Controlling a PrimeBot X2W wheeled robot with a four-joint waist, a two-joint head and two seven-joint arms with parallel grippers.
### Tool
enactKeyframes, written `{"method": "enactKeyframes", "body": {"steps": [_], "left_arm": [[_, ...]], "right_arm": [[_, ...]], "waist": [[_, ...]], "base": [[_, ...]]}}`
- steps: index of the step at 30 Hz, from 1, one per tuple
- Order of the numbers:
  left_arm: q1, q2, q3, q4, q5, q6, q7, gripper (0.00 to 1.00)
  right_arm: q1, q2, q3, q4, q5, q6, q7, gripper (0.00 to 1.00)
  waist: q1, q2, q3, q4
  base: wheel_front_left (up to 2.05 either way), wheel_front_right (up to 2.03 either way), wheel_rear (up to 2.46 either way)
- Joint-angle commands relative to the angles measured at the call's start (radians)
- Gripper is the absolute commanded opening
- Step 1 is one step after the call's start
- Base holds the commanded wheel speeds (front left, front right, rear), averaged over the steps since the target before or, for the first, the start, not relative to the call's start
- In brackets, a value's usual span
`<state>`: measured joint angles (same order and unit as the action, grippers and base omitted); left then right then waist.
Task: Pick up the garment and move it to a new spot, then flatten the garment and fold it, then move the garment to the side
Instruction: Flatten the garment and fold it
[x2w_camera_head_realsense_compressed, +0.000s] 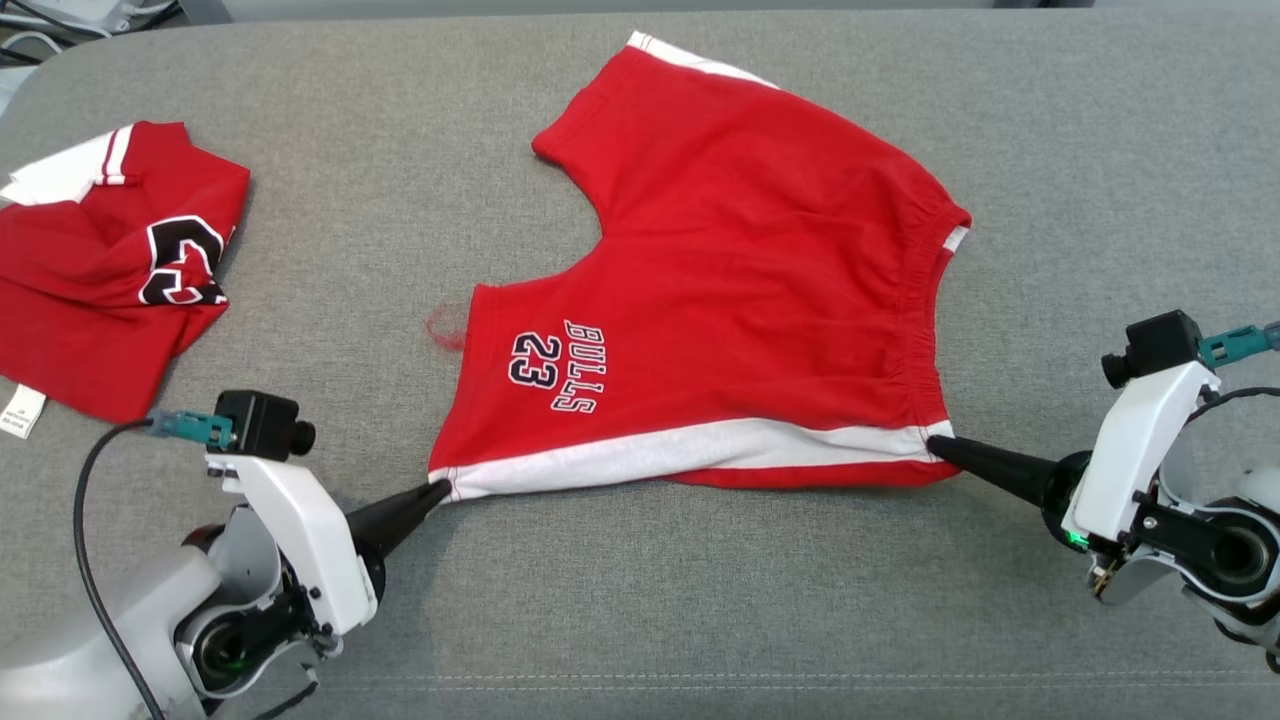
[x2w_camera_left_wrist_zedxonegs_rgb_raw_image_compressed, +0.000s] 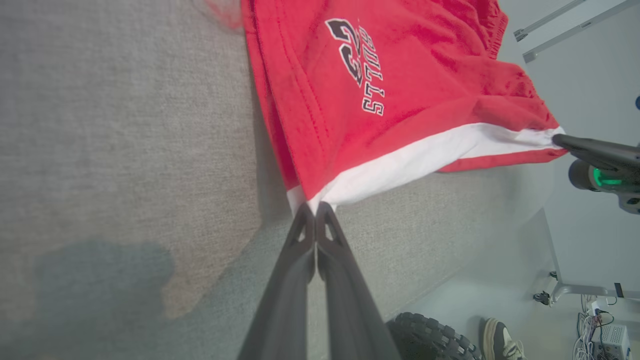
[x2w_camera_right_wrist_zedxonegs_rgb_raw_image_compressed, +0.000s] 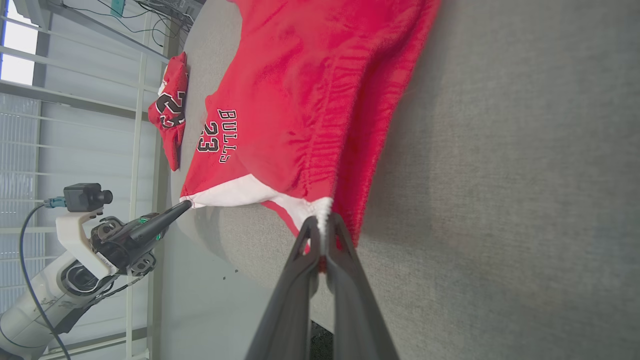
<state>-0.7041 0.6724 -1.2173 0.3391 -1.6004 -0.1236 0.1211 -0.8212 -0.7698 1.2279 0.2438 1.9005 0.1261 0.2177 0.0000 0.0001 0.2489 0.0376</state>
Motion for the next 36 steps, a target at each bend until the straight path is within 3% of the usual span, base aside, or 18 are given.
{"method": "enactKeyframes", "body": {"steps": [1,29,30,31,32,33,34,36], "left_arm": [[-0.005,0.033,0.033,-0.002,0.002,-0.007,-0.011,0.0],[0.051,0.022,0.01,0.062,0.032,-0.007,-0.016,0.0],[0.051,0.018,0.008,0.058,0.033,-0.007,-0.015,0.0],[0.05,0.013,0.008,0.051,0.036,-0.007,-0.017,0.02],[0.051,0.009,0.006,0.043,0.035,-0.007,-0.014,0.4],[0.052,0.008,0.005,0.034,0.033,-0.007,-0.01,0.9],[0.05,0.008,0.005,0.025,0.04,-0.007,-0.016,1.0],[0.049,0.008,0.007,0.013,0.045,-0.007,-0.029,1.0]], "right_arm": [[0.045,-0.02,-0.008,-0.005,-0.001,0.005,-0.014,0.0],[0.117,0.0,-0.004,0.024,-0.032,0.005,0.0,0.0],[0.115,0.002,-0.004,0.024,-0.042,0.005,-0.004,0.19],[0.115,0.005,-0.006,0.023,-0.047,0.005,-0.01,0.83],[0.112,0.007,-0.006,0.018,-0.059,0.005,-0.014,1.0],[0.111,0.008,-0.008,0.015,-0.069,0.005,-0.021,1.0],[0.11,0.009,-0.011,0.011,-0.074,0.005,-0.028,1.0],[0.106,0.008,-0.02,0.003,-0.088,0.005,-0.046,1.0]], "waist": [[0.0,-0.0001,-0.007,0.001],[0.0,-0.0001,-0.047,-0.002],[0.0,-0.0001,-0.046,-0.002],[0.0,-0.0001,-0.046,-0.001],[0.0,-0.0001,-0.045,0.0],[0.0,-0.0001,-0.045,0.001],[0.0,-0.0001,-0.044,0.001],[0.0,-0.0001,-0.043,0.002]], "base": [[0.0,0.0,0.0],[0.0,0.0,0.0],[0.0,0.0,0.0],[0.0,0.0,0.0],[0.0,0.0,0.0],[0.0,0.0,0.0],[0.0,0.0,0.0],[0.0,0.0,0.0]]}}
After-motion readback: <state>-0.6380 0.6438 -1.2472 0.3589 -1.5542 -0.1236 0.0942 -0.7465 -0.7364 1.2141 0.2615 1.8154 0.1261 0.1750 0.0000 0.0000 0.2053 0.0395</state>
